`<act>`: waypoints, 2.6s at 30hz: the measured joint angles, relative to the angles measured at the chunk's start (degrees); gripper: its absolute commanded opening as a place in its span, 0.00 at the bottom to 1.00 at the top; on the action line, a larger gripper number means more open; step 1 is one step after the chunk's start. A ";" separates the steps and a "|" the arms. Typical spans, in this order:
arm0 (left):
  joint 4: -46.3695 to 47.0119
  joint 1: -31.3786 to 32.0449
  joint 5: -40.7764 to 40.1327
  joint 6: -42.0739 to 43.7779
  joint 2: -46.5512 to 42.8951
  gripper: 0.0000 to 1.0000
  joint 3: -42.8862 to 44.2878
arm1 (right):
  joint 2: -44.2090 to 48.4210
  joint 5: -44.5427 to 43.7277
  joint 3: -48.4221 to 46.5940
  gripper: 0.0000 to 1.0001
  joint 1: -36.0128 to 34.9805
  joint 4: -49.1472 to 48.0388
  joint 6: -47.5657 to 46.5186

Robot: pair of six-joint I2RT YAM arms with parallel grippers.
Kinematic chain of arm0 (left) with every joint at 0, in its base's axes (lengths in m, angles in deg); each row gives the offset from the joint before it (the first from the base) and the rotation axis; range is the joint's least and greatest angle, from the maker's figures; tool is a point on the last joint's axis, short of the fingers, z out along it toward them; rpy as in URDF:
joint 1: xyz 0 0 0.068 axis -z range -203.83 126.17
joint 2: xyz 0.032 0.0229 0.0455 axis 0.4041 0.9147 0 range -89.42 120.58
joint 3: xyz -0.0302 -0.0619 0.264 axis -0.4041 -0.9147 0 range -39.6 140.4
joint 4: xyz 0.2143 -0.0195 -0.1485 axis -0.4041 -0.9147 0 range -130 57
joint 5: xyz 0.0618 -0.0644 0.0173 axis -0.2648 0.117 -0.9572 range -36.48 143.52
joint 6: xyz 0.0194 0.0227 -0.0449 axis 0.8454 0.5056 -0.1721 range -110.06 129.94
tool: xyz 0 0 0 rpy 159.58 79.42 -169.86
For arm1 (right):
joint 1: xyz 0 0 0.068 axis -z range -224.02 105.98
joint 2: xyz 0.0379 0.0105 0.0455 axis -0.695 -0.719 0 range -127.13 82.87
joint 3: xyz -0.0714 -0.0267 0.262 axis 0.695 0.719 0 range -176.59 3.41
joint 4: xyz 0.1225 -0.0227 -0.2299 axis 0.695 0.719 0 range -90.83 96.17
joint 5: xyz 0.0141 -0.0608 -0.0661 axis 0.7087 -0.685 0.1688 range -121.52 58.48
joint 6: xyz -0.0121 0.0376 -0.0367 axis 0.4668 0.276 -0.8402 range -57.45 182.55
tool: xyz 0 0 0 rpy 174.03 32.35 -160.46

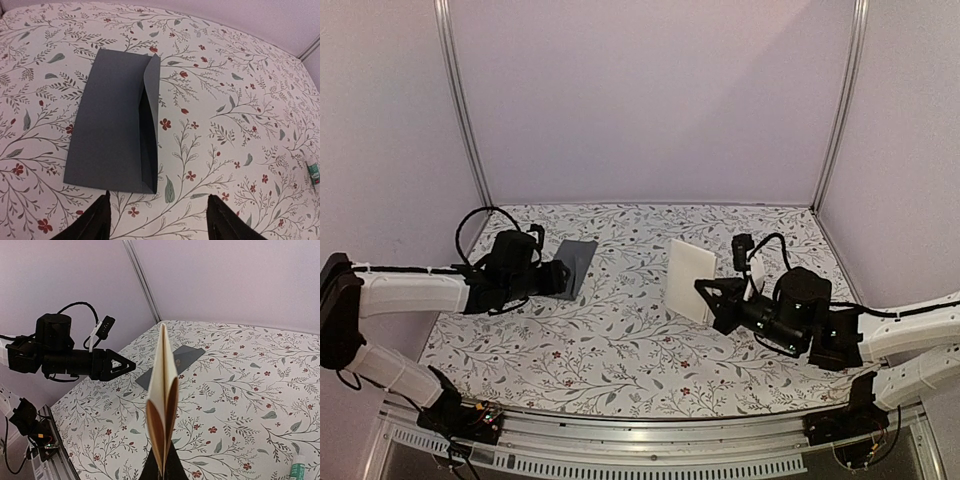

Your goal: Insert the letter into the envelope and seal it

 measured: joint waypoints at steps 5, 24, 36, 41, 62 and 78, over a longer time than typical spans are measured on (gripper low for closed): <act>-0.35 -1.70 4.04 2.05 12.31 0.60 10.23 | 3.69 0.94 2.89 0.00 2.89 0.11 -1.01; -5.25 -4.57 4.92 5.55 32.50 0.20 24.09 | 11.69 5.49 7.32 0.00 3.80 1.90 -1.25; -5.27 -2.19 2.64 6.49 32.52 0.00 23.65 | 12.22 6.25 7.37 0.00 3.80 3.06 -0.83; -7.26 4.57 -2.08 7.21 29.05 0.00 22.47 | 12.57 6.62 7.15 0.00 3.80 5.60 -0.39; -6.10 43.76 -23.12 27.34 21.14 0.00 15.56 | 28.35 7.54 -2.16 0.00 3.80 25.79 -6.95; 7.10 49.07 -18.95 66.51 -1.42 0.00 -1.44 | 21.31 8.70 -12.63 0.00 3.80 36.02 -12.92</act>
